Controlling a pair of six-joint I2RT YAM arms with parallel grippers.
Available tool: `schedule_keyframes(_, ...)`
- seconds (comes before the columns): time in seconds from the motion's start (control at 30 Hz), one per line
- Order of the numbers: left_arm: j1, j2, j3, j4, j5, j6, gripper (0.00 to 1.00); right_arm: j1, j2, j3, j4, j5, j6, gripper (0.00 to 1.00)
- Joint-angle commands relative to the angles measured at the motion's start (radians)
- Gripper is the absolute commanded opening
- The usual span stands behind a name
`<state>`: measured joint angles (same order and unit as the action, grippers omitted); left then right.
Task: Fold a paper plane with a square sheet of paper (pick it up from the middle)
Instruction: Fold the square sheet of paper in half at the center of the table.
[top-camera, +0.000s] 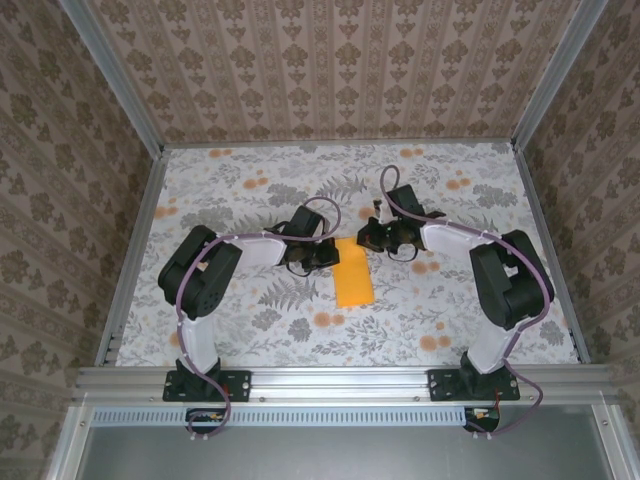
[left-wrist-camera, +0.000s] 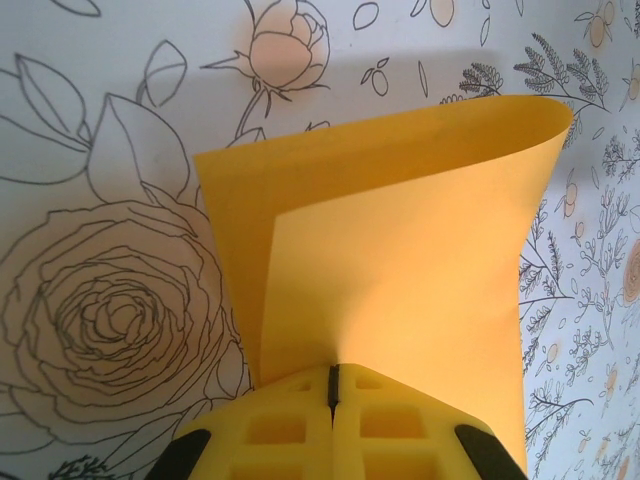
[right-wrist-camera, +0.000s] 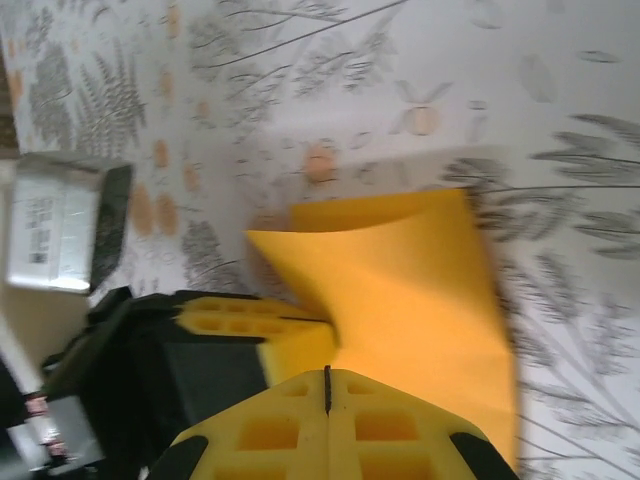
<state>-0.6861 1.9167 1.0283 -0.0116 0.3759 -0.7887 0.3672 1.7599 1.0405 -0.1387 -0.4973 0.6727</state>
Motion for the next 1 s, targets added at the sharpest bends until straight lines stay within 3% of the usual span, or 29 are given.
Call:
schedule_keyframes(0.0, -0.010, 0.105, -0.071, -0.240, -0.130, 0.018, 0.05, 0.020, 0.071, 0.055, -0.038, -0.003, -0.016, 0.02)
schedule_keyframes(0.37, -0.008, 0.104, -0.071, -0.258, -0.148, 0.019, 0.05, 0.021, 0.216, 0.141, -0.051, 0.001, -0.037, 0.02)
schedule_keyframes(0.7, -0.003, 0.099, -0.091, -0.255, -0.155, 0.019, 0.03, -0.082, 0.252, 0.121, 0.000, 0.075, 0.021, 0.02)
schedule_keyframes(0.97, -0.004, 0.096, -0.063, -0.252, -0.124, 0.037, 0.03, -0.086, 0.128, 0.100, -0.007, 0.066, 0.016, 0.02)
